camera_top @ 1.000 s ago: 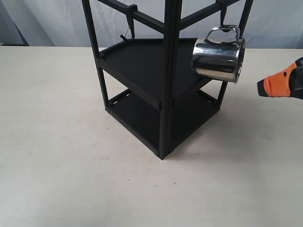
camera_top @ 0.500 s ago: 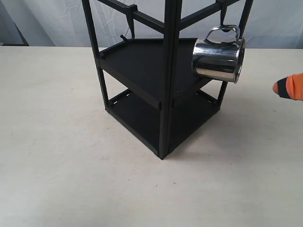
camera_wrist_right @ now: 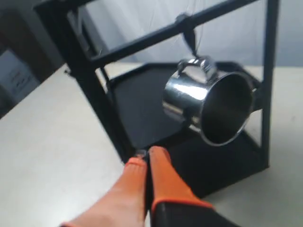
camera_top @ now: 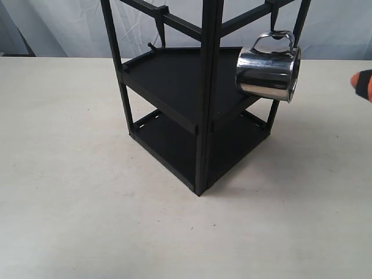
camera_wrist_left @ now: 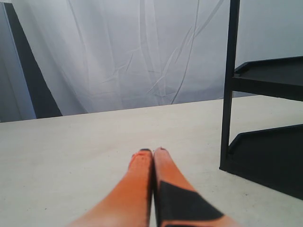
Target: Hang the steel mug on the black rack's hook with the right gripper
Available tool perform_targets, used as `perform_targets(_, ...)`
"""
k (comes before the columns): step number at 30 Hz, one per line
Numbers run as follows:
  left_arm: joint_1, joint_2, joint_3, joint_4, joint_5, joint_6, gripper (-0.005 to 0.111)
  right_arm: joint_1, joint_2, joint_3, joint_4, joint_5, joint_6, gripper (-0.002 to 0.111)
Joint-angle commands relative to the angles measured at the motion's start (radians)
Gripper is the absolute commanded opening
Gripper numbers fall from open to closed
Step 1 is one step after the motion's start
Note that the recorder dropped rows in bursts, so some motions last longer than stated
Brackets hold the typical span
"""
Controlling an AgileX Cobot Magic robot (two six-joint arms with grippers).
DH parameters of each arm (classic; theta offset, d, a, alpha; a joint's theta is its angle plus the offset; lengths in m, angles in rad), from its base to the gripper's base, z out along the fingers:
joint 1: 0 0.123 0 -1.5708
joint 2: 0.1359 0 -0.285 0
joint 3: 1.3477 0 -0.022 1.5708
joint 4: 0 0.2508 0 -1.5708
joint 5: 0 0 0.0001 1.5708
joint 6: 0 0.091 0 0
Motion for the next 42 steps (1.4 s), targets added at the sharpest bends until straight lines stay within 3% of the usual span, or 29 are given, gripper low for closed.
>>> perform_targets(1,-0.005,-0.005,0.0,0.0,-0.005,-0.002,0.002,0.004,-0.186,0.184,0.039,-0.262,0.004,0.0)
perform_targets(10,-0.005,-0.005,0.0,0.0,-0.005,-0.002,0.002,0.004,-0.449,0.496,0.103,-0.472,0.009,0.0)
perform_targets(20,-0.005,-0.005,0.0,0.0,-0.005,-0.002,0.002,0.004,-0.485,0.517,0.14,-0.544,0.026,0.0)
perform_targets(23,-0.005,-0.005,0.0,0.0,-0.005,-0.002,0.002,0.004,-0.485,0.517,-0.057,-0.572,0.181,0.0)
perform_targets(27,-0.005,-0.005,0.0,0.0,-0.005,-0.002,0.002,0.004,-0.485,0.517,-0.664,-0.537,0.693,0.0)
perform_targets(30,-0.005,-0.005,0.0,0.0,-0.005,-0.002,0.002,0.004,-0.485,0.536,-0.992,-0.538,1.041,0.0)
perform_targets(35,-0.005,-0.005,0.0,0.0,-0.005,-0.002,0.002,0.004,-0.513,0.62,-1.078,-0.729,1.075,0.0)
perform_targets(42,-0.005,-0.005,0.0,0.0,-0.005,-0.002,0.002,0.004,-0.547,0.62,-1.101,-0.694,1.064,0.0)
